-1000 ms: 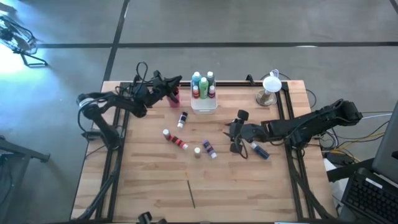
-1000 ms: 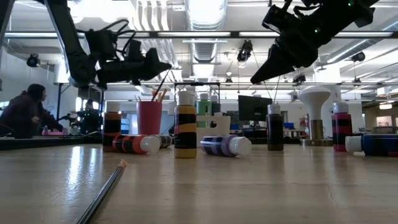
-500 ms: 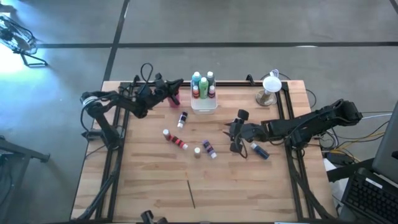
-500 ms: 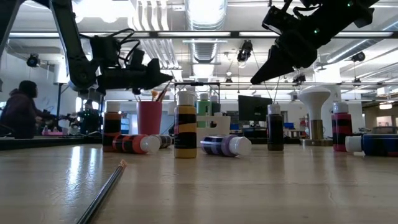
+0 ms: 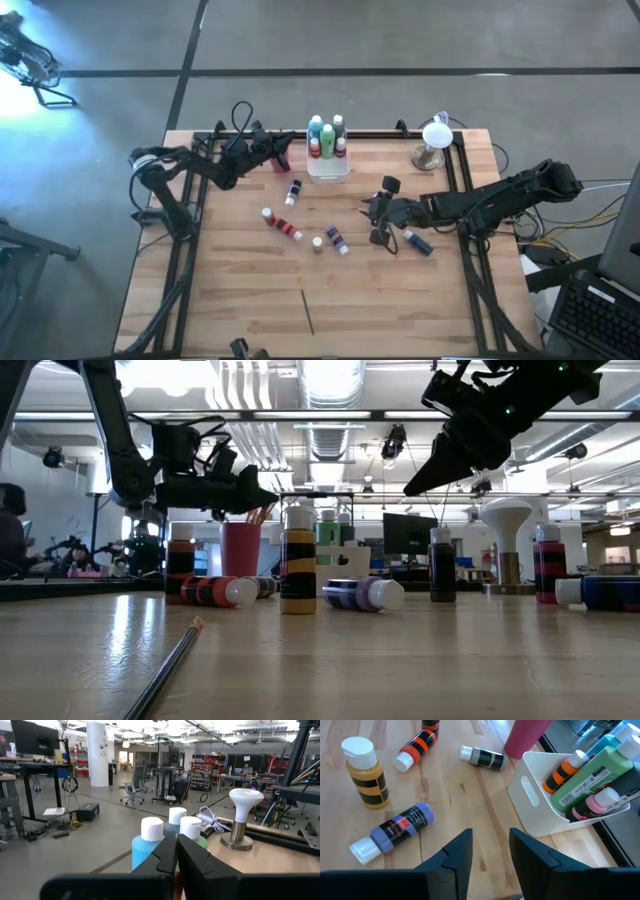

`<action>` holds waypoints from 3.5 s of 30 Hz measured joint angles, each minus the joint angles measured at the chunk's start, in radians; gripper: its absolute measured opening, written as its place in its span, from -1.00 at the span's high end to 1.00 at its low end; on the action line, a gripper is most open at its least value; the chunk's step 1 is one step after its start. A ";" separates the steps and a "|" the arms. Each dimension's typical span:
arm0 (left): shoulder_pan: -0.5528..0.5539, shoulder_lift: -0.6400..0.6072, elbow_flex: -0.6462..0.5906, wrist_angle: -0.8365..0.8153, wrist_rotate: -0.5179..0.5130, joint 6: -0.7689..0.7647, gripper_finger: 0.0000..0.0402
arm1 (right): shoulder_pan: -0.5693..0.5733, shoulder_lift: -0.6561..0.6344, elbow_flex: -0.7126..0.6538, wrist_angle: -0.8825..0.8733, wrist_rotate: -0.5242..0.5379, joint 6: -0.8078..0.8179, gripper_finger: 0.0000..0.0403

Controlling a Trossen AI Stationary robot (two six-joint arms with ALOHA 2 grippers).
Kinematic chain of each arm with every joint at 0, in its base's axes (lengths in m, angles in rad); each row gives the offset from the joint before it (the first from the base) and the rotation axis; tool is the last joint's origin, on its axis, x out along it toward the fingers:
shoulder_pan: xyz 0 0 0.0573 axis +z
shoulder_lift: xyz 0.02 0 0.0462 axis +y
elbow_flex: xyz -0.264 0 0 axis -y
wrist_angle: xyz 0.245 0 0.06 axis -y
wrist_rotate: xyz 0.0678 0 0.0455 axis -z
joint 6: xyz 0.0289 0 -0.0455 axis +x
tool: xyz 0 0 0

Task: Pick & Place Paint Supplies
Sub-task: Put the gold paint brush into the pink cup

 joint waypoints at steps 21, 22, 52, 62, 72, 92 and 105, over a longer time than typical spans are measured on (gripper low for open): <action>-0.003 -0.404 0.000 -0.327 0.141 -0.075 0.28 | -0.002 -0.001 0.000 0.001 0.006 0.000 0.10; -0.006 -0.438 0.000 -0.343 0.190 -0.089 0.28 | -0.005 -0.004 0.000 0.001 0.008 0.001 0.10; -1.193 -0.604 0.061 -1.064 -1.093 -0.620 0.39 | -0.096 -0.348 0.181 -0.311 0.187 0.157 0.31; -1.200 -0.332 0.366 -1.516 -1.028 -0.894 0.44 | -0.096 -0.391 0.179 -0.315 0.183 0.087 0.25; -1.203 -0.185 0.558 -1.727 -0.978 -1.023 0.44 | -0.096 -0.383 0.178 -0.338 0.182 0.085 0.10; -1.206 -0.031 0.612 -1.786 -0.804 -1.511 0.44 | -0.096 -0.383 0.163 -0.353 0.125 0.064 0.13; -1.257 0.174 0.945 -2.314 -0.636 -1.836 0.44 | -0.096 -0.330 0.138 -0.368 0.124 0.067 -0.02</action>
